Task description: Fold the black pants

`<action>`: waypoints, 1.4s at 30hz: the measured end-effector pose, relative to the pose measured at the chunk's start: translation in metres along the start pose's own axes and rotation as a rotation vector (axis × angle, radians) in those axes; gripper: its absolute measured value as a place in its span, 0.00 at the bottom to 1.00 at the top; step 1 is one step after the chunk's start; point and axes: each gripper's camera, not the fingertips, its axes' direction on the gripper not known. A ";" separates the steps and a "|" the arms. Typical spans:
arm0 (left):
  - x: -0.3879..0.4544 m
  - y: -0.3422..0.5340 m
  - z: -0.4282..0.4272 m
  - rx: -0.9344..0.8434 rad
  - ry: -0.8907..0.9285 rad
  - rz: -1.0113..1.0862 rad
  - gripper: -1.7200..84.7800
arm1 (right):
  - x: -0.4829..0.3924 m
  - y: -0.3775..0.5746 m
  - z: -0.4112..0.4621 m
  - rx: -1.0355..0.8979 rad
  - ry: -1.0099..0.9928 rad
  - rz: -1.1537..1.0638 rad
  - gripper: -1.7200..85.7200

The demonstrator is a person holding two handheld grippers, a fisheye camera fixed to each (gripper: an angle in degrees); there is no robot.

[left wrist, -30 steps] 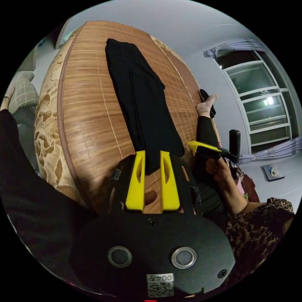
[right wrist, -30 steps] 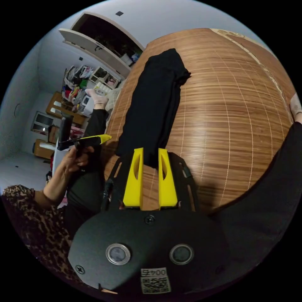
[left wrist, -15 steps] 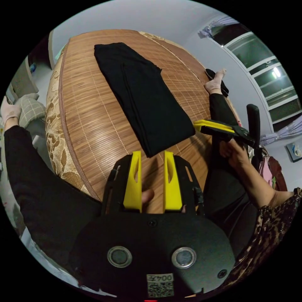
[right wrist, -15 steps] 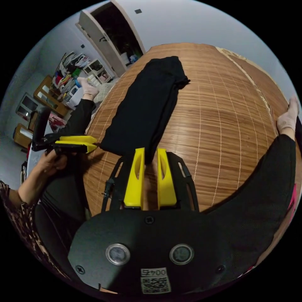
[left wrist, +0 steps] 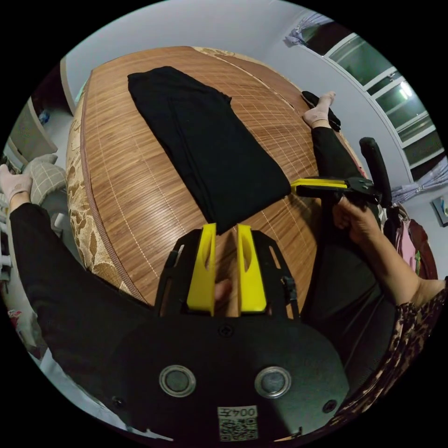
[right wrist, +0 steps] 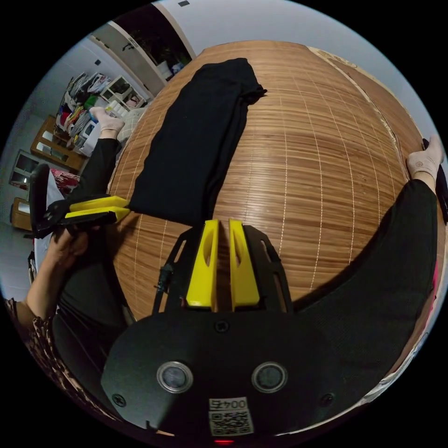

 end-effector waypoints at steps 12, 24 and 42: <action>0.003 0.005 0.010 0.002 0.040 -0.027 0.09 | 0.037 0.037 -0.009 0.107 -0.324 0.018 0.07; 0.033 -0.013 0.010 0.105 0.184 0.002 0.05 | 0.028 0.059 -0.006 0.105 -0.311 -0.132 0.11; 0.038 -0.064 0.051 -0.019 0.196 -0.013 0.04 | 0.029 0.079 0.003 0.104 -0.159 -0.315 0.11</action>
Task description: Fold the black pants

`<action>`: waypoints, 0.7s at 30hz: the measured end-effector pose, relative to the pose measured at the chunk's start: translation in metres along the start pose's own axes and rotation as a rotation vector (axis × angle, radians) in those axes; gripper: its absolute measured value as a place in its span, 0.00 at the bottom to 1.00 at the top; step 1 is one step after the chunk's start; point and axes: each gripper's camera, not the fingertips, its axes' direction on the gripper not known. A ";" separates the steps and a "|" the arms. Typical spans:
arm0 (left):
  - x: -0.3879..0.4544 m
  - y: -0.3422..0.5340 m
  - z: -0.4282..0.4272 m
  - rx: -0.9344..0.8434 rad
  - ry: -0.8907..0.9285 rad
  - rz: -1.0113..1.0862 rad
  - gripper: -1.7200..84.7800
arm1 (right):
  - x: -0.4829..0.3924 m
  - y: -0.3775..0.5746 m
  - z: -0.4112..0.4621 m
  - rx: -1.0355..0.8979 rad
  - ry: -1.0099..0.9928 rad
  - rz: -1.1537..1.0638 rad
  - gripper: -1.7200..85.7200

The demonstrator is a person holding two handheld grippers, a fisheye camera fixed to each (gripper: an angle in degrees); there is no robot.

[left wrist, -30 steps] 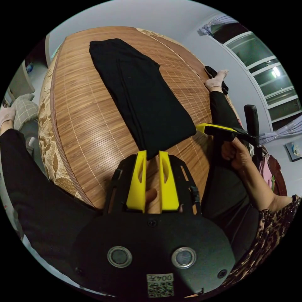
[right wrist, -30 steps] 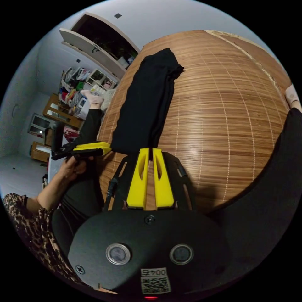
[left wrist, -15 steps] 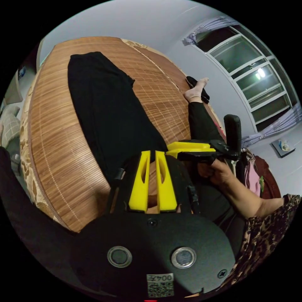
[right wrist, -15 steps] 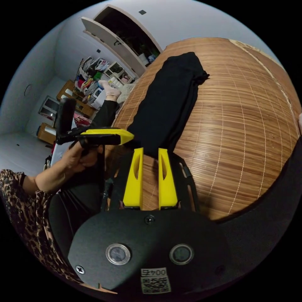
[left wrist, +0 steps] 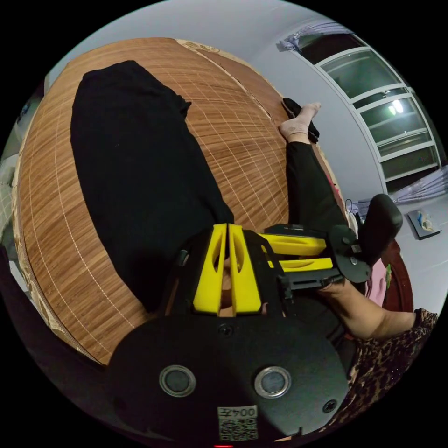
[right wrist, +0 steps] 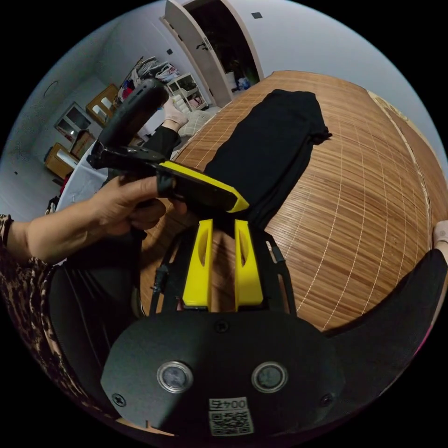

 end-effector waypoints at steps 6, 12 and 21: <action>-0.012 0.006 -0.003 0.035 0.034 -0.026 0.03 | 0.063 0.019 -0.013 0.084 -0.120 0.253 0.08; -0.019 0.008 -0.007 0.047 0.063 -0.034 0.02 | 0.120 0.031 -0.001 0.103 -0.348 0.421 0.08; -0.026 0.011 -0.013 0.057 0.084 -0.039 0.02 | 0.148 0.036 0.010 0.064 -0.409 0.427 0.08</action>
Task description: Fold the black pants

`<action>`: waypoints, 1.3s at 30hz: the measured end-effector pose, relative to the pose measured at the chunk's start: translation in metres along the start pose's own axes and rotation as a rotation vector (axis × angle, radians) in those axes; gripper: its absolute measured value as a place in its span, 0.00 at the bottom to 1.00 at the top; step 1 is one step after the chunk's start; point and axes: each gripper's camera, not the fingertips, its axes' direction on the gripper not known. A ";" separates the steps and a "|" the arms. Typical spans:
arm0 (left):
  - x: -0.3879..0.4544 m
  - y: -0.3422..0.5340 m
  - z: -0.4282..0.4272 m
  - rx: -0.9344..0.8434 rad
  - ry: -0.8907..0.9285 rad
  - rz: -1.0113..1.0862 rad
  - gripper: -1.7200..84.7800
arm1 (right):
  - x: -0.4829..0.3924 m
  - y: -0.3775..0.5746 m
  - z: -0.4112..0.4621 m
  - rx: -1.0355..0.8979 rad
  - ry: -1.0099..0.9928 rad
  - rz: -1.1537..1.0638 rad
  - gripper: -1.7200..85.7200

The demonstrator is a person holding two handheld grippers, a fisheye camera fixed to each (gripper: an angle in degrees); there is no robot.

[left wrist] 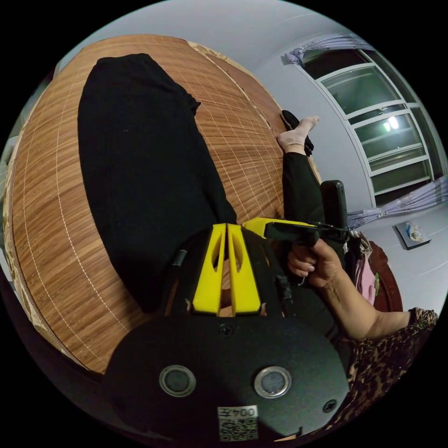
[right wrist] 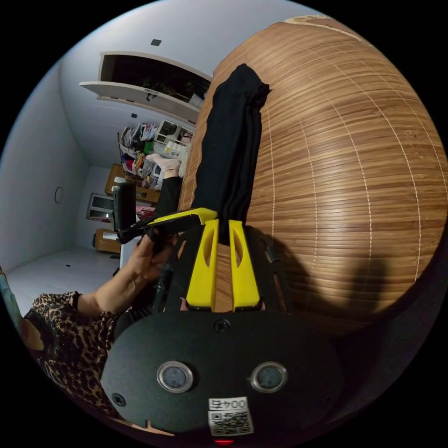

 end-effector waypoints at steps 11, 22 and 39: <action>-0.002 0.003 -0.009 0.006 0.013 -0.005 0.02 | 0.012 -0.007 0.007 -0.064 0.053 -0.051 0.08; -0.012 0.039 -0.081 0.033 -0.126 -0.031 0.04 | 0.030 -0.012 0.003 -0.041 0.060 -0.016 0.02; 0.014 0.072 -0.080 -0.063 -0.349 0.039 0.06 | 0.043 -0.020 0.007 -0.040 0.059 -0.011 0.02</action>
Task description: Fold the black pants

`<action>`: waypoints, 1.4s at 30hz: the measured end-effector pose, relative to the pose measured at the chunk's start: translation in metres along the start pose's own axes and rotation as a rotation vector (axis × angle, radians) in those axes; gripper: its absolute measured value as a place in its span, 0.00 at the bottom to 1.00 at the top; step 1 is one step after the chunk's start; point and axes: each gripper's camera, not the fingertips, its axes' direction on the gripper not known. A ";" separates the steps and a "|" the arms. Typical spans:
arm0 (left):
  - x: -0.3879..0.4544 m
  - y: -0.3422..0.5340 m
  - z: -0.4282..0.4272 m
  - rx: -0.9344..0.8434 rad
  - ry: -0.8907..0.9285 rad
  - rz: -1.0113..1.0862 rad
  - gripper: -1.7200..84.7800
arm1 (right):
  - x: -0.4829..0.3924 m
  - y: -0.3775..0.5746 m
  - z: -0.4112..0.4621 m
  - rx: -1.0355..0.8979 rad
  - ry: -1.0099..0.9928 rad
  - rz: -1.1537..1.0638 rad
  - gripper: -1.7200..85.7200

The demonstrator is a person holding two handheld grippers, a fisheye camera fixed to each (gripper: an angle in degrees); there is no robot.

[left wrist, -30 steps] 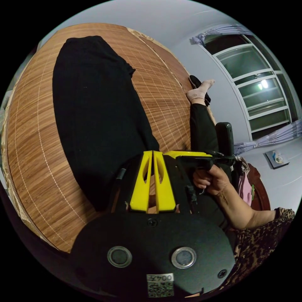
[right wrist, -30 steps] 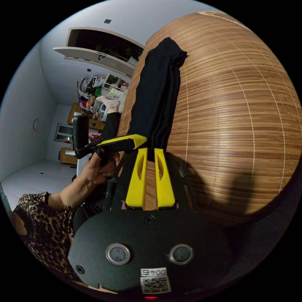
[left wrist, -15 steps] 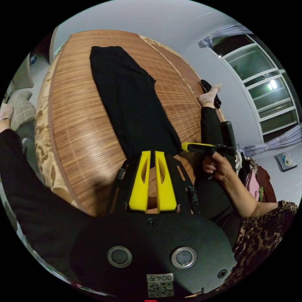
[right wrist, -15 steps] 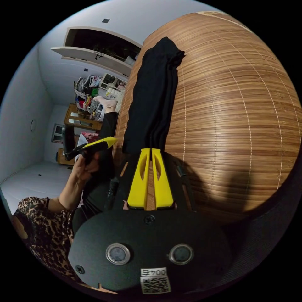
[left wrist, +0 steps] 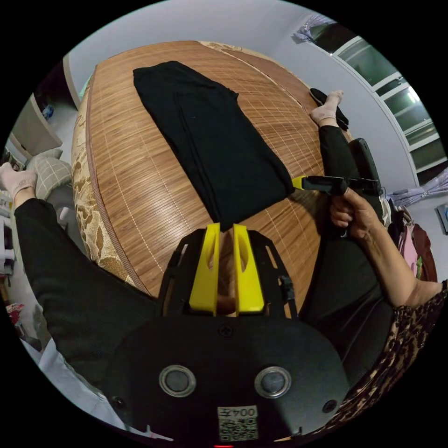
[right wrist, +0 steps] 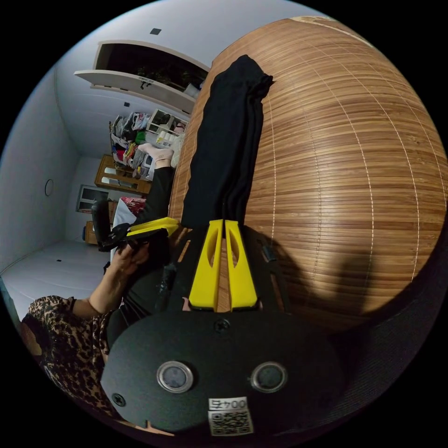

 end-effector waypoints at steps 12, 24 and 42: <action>0.006 0.000 0.000 -0.022 0.003 -0.017 0.07 | 0.003 -0.004 0.003 -0.001 -0.004 0.003 0.02; 0.012 0.005 -0.008 -0.009 0.006 -0.022 0.05 | 0.001 -0.006 0.006 -0.002 -0.001 0.001 0.02; 0.043 0.015 -0.015 0.005 -0.130 0.080 0.05 | -0.005 -0.007 0.008 -0.003 -0.007 0.002 0.02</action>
